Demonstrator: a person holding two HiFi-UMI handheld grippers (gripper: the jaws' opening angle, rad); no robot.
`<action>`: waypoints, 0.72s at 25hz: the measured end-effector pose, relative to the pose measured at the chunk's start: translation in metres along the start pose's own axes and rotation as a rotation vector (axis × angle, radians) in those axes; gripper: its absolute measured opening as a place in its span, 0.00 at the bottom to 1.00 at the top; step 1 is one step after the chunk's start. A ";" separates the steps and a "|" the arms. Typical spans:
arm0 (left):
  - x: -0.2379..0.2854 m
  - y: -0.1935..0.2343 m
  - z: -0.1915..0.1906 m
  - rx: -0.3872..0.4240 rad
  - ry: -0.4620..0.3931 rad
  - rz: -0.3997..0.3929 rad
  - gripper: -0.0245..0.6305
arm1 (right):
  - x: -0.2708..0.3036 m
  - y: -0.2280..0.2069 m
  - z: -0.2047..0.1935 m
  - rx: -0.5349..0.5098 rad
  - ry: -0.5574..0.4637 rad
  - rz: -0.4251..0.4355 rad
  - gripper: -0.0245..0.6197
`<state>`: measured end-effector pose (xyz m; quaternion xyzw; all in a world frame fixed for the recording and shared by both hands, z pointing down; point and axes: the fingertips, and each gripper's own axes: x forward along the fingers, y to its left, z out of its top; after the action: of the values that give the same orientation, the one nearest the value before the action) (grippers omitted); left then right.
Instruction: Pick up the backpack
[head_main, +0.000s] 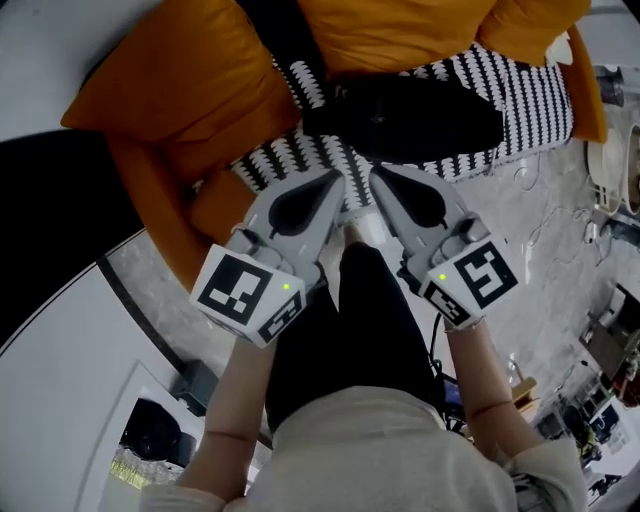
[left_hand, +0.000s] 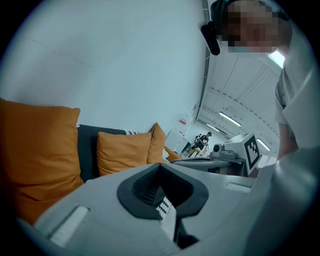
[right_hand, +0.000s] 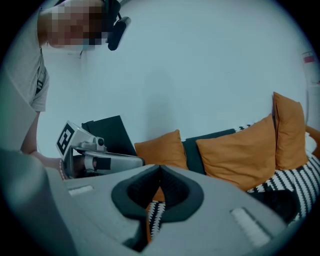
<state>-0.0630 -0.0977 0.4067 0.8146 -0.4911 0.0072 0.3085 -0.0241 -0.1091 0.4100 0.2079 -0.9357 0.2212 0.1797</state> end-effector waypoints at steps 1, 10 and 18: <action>0.003 0.004 -0.005 -0.004 0.003 0.009 0.05 | 0.004 -0.005 -0.006 0.001 0.004 -0.004 0.04; 0.014 0.023 -0.051 -0.021 0.056 0.045 0.05 | 0.030 -0.022 -0.059 0.023 0.077 -0.043 0.04; 0.041 0.063 -0.108 -0.152 0.140 0.092 0.04 | 0.056 -0.043 -0.099 -0.093 0.164 -0.020 0.04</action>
<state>-0.0607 -0.0960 0.5379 0.7627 -0.5045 0.0410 0.4025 -0.0273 -0.1131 0.5321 0.1901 -0.9249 0.1920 0.2674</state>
